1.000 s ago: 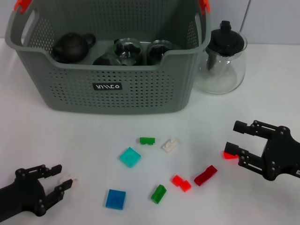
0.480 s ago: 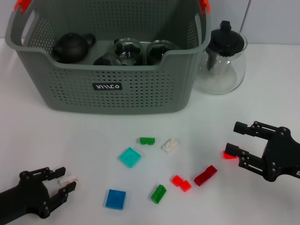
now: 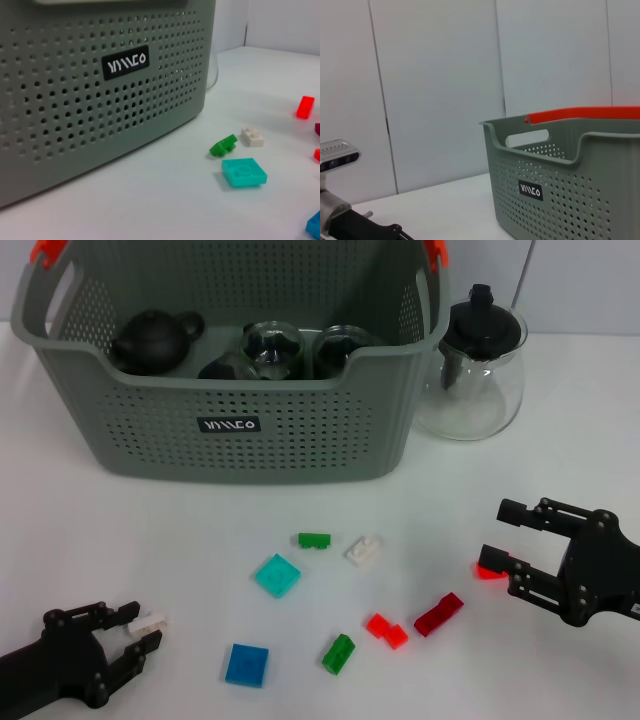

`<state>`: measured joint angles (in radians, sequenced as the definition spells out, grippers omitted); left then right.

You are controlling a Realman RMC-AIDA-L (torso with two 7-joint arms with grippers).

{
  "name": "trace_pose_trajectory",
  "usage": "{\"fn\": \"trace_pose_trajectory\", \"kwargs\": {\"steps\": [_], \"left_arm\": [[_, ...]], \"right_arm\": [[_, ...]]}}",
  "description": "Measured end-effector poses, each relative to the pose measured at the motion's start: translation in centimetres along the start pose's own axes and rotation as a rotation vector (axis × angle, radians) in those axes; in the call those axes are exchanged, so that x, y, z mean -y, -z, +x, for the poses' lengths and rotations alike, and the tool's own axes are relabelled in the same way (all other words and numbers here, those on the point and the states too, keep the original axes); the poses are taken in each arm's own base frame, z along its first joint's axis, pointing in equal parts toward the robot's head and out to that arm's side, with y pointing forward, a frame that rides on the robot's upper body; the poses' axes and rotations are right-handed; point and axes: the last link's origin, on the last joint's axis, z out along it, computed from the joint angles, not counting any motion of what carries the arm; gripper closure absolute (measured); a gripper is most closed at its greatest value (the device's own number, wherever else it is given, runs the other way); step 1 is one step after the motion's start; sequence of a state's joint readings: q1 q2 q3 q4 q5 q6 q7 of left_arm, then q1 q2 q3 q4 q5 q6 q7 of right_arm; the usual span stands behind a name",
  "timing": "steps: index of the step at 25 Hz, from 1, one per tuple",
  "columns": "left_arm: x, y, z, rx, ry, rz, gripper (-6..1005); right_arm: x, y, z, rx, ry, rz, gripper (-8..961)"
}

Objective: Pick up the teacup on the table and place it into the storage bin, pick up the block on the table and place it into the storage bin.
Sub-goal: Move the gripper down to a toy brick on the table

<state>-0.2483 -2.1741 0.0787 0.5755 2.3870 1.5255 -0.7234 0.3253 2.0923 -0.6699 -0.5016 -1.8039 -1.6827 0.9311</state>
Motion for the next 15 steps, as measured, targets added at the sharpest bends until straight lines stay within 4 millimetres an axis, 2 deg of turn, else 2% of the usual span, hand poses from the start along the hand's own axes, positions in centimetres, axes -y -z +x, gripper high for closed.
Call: {"fn": "trace_pose_trajectory", "kwargs": {"steps": [10, 15], "left_arm": [[0.12, -0.05, -0.13, 0.001, 0.013, 0.017, 641], [0.78, 0.19, 0.09, -0.013, 0.076, 0.054, 663]], "right_arm": [[0.05, -0.15, -0.09, 0.0, 0.003, -0.006, 358], [0.03, -0.18, -0.12, 0.001, 0.004, -0.009, 358]]}}
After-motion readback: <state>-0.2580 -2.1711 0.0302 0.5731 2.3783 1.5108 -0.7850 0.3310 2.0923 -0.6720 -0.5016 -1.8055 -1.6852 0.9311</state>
